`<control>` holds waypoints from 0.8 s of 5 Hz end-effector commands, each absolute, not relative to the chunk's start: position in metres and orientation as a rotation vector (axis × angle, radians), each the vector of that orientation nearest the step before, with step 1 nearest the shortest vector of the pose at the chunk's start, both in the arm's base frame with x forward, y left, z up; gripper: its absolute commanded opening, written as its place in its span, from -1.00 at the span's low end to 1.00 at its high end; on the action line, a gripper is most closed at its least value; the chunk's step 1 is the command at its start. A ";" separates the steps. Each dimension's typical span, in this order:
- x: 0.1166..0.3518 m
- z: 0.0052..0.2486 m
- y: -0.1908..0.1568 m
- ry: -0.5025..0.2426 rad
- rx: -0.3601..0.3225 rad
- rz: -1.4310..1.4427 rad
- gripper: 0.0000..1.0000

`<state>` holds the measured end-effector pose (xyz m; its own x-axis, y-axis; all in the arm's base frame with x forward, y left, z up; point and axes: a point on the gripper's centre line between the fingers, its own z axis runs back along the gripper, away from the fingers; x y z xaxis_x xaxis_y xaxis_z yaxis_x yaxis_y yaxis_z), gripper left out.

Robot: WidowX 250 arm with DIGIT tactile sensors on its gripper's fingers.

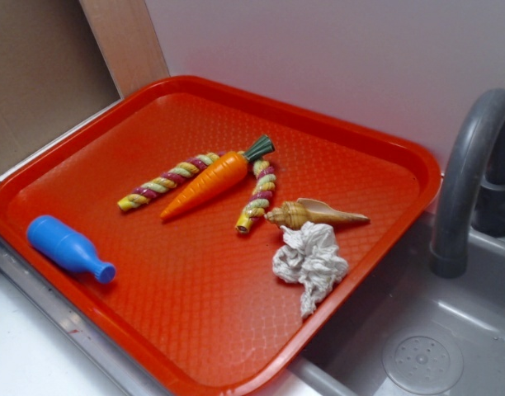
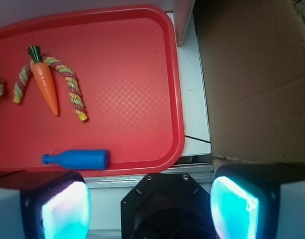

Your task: Grab the shell.

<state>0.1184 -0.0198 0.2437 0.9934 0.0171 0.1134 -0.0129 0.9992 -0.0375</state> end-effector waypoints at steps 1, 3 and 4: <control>0.118 0.244 -0.020 -0.114 -0.037 0.015 1.00; 0.159 0.228 -0.093 -0.238 -0.052 -0.278 1.00; 0.163 0.214 -0.134 -0.305 -0.083 -0.422 1.00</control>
<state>0.1679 -0.1307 0.2060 0.8782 -0.3867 0.2815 0.4062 0.9137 -0.0120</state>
